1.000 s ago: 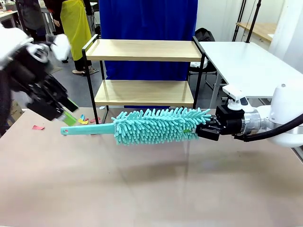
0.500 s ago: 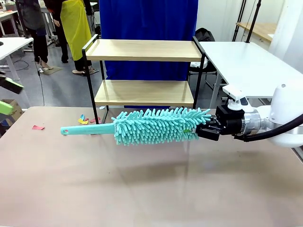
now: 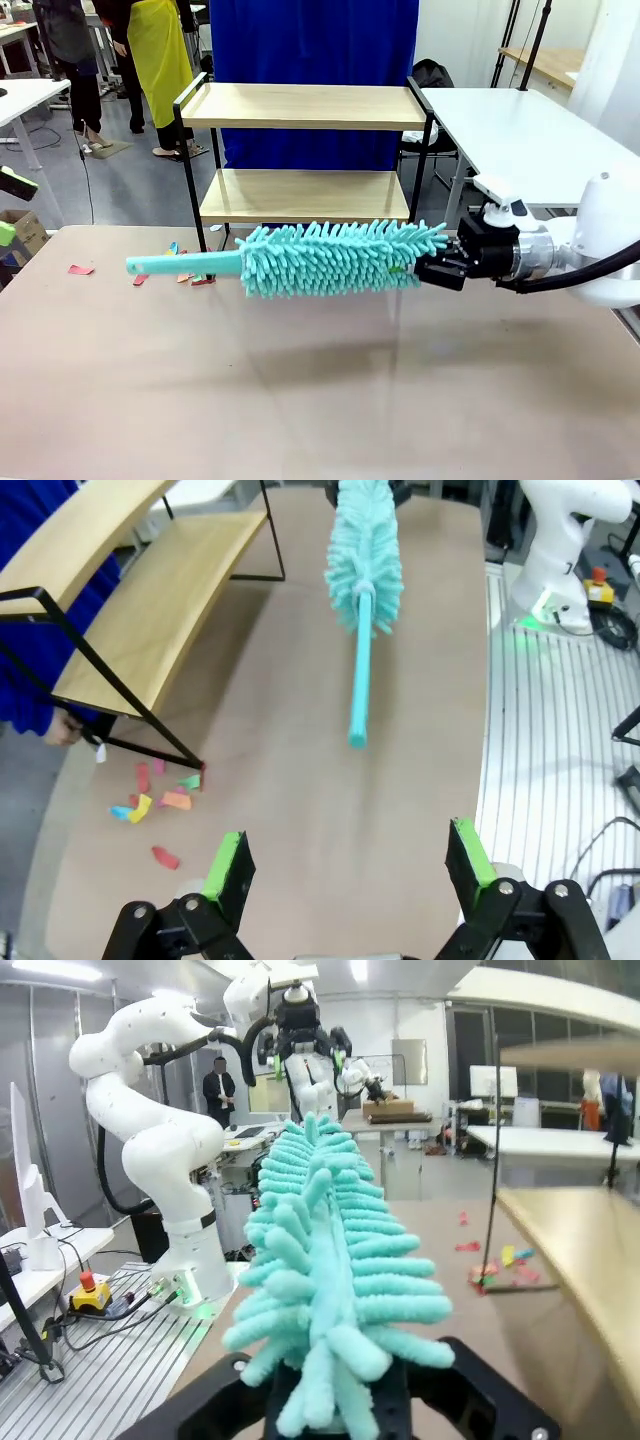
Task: Clean the shelf.
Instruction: Hand the Duster back to the human.
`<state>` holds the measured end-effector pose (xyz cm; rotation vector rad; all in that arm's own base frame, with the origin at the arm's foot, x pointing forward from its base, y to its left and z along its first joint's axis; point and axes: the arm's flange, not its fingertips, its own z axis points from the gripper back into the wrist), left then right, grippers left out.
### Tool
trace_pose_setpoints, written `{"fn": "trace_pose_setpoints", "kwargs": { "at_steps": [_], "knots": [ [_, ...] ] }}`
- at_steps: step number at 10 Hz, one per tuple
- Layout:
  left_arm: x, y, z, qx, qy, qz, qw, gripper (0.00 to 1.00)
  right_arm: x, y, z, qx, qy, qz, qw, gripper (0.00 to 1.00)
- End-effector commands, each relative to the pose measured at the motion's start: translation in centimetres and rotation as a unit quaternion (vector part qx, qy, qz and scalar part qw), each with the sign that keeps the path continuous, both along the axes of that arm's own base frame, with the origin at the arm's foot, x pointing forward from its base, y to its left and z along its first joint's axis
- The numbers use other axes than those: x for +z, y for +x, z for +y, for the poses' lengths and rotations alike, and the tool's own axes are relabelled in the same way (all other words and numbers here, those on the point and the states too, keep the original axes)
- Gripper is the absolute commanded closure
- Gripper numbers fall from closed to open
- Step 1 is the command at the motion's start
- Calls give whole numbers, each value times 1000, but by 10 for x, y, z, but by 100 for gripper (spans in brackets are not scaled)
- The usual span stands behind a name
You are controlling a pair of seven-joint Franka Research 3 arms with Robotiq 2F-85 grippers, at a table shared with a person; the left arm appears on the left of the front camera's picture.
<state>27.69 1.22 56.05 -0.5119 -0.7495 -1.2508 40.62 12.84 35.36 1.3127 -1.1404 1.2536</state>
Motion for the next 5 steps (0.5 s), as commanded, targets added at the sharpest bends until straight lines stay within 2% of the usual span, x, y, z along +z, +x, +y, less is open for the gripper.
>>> {"fn": "trace_pose_setpoints", "kwargs": {
  "at_steps": [1,2,3,5],
  "knots": [
    [2,1,0,-3,-9,-2,1000,0,63,-23,2,-30,23,-46,998,84],
    [2,1,0,-3,-9,-2,1000,0,92,-30,2,-43,37,-71,996,84],
    [2,1,0,-3,-9,-2,1000,0,124,-37,0,-82,42,-103,990,84],
    [2,1,0,-3,-9,-2,1000,0,169,-49,-4,-138,56,-150,977,84]
  ]
}}
